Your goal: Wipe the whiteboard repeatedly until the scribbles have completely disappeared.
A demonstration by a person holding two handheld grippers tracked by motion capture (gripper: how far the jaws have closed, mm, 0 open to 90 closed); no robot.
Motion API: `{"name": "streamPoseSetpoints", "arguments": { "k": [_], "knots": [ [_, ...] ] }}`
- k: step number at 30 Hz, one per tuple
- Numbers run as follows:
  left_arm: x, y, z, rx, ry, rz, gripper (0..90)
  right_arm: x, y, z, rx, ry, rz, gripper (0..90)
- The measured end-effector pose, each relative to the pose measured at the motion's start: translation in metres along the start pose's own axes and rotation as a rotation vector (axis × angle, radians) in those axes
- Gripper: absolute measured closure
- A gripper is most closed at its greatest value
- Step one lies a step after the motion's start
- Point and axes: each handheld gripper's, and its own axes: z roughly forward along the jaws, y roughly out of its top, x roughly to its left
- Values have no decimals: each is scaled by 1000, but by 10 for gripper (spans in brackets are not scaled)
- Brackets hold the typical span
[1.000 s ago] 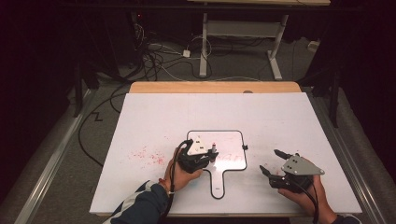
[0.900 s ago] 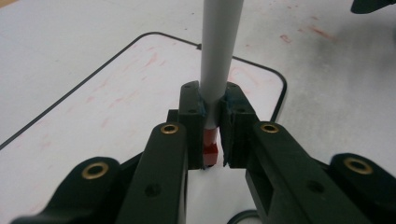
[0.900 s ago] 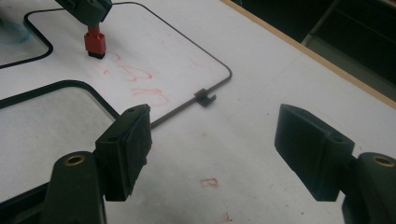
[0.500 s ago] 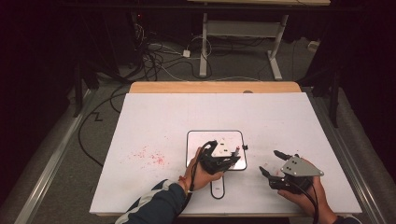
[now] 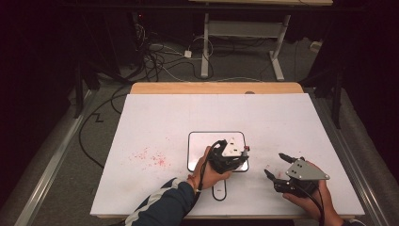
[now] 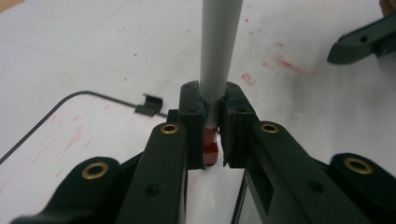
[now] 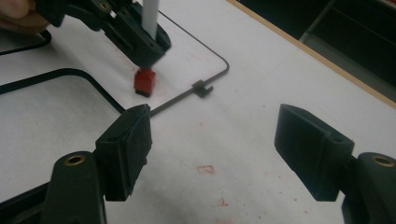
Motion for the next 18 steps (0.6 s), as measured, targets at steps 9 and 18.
{"name": "streamPoseSetpoints", "arguments": {
  "k": [9,18],
  "knots": [
    [28,-35,-48,16,96,-69,788,1,0,-2,3,-17,-9,282],
    [38,-41,-53,-5,136,-136,788,4,2,3,17,-11,-20,282]
  ]
}}
